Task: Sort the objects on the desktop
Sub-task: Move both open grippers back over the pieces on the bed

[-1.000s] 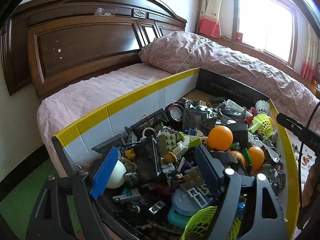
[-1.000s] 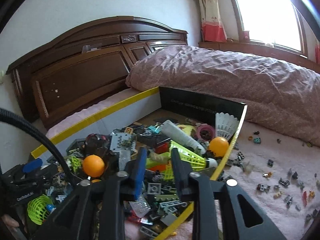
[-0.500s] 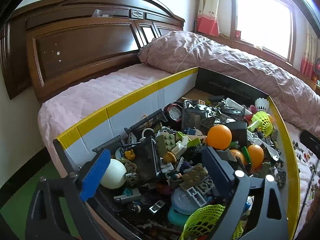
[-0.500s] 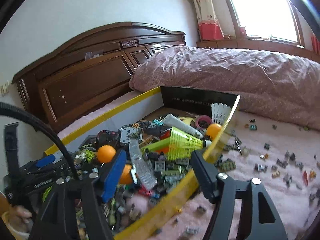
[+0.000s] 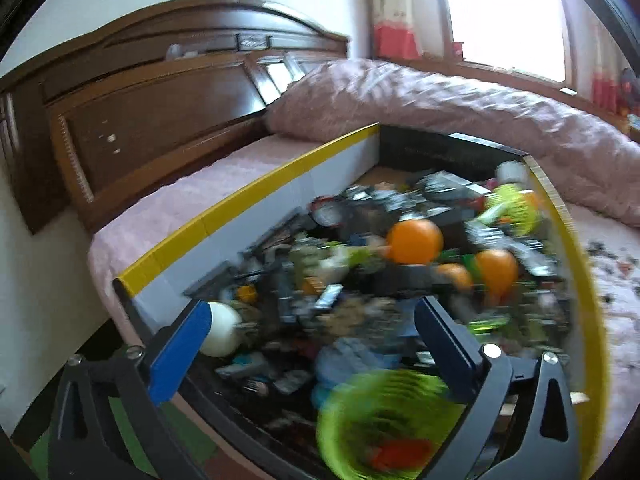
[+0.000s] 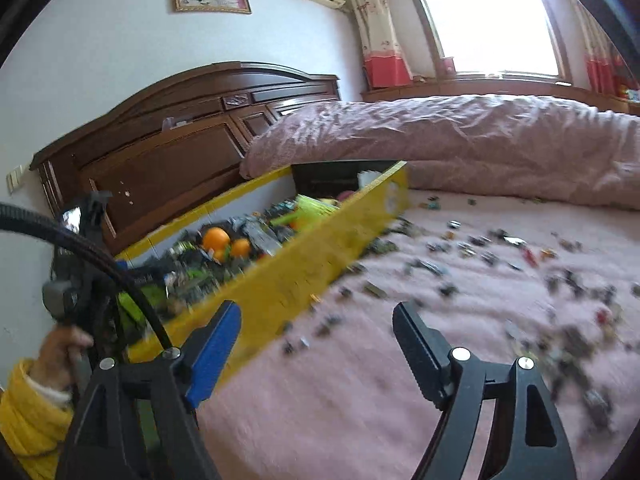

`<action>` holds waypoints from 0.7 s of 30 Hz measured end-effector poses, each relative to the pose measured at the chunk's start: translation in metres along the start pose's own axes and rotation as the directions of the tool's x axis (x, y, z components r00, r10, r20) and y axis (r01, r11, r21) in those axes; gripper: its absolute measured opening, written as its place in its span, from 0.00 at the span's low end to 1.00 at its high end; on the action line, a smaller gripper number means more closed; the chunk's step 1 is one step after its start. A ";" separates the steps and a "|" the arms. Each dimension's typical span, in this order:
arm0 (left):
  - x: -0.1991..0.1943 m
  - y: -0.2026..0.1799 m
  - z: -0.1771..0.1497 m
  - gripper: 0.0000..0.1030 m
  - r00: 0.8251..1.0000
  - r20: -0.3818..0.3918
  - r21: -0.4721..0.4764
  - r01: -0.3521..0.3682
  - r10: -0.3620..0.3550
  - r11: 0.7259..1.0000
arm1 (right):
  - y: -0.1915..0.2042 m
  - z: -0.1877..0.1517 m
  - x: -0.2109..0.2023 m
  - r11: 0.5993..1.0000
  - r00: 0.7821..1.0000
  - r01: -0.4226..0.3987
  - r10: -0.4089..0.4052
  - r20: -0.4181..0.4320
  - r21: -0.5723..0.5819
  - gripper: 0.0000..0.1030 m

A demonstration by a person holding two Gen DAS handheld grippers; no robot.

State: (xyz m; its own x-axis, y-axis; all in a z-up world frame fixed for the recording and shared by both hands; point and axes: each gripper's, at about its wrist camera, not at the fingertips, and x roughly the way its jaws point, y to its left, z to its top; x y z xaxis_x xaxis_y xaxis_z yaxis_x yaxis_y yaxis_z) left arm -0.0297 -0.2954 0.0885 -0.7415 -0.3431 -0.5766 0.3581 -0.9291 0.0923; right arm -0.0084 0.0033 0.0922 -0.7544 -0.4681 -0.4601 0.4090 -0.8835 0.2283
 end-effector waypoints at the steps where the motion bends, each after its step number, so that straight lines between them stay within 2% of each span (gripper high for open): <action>1: -0.007 -0.005 0.001 1.00 1.000 0.016 0.003 0.020 -0.020 1.000 | -0.006 -0.008 -0.010 1.000 1.000 0.025 -0.025 -0.001 -0.005 0.78; 7: -0.058 -0.045 0.005 1.00 0.983 0.150 0.077 0.090 -0.101 0.993 | -0.036 -0.038 -0.051 0.988 0.989 0.149 -0.149 -0.001 -0.038 0.78; 10: -0.085 -0.071 0.004 1.00 0.964 0.182 0.108 0.178 -0.196 0.978 | -0.051 -0.051 -0.068 0.979 0.979 0.203 -0.203 0.000 -0.031 0.78; 12: -0.102 -0.090 -0.001 1.00 0.944 0.194 0.131 0.244 -0.266 0.961 | -0.062 -0.060 -0.077 0.970 0.970 0.242 -0.242 0.003 -0.027 0.78; 17: -0.131 -0.144 -0.024 1.00 0.903 0.172 0.204 0.358 -0.393 0.911 | -0.090 -0.081 -0.092 0.942 0.943 0.334 -0.334 0.002 -0.011 0.78; 18: -0.135 -0.155 -0.031 1.00 0.896 0.165 0.217 0.376 -0.413 0.901 | -0.096 -0.083 -0.094 0.941 0.941 0.339 -0.339 -0.001 0.009 0.78; 19: -0.138 -0.163 -0.037 1.00 0.890 0.160 0.223 0.388 -0.427 0.894 | -0.102 -0.084 -0.093 0.947 0.948 0.318 -0.317 -0.014 0.038 0.78; 21: -0.142 -0.179 -0.050 1.00 0.884 0.143 0.230 0.408 -0.445 0.883 | -0.109 -0.085 -0.089 0.970 0.974 0.225 -0.223 -0.032 0.088 0.78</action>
State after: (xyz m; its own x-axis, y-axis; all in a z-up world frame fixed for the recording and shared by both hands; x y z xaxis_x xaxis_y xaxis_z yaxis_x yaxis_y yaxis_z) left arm 0.0403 -0.0731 0.1133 -0.8961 0.0909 -0.4345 -0.1169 -0.9926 0.0334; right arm 0.0576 0.1426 0.0349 -0.8100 -0.2585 -0.5265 0.1819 -0.9641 0.1934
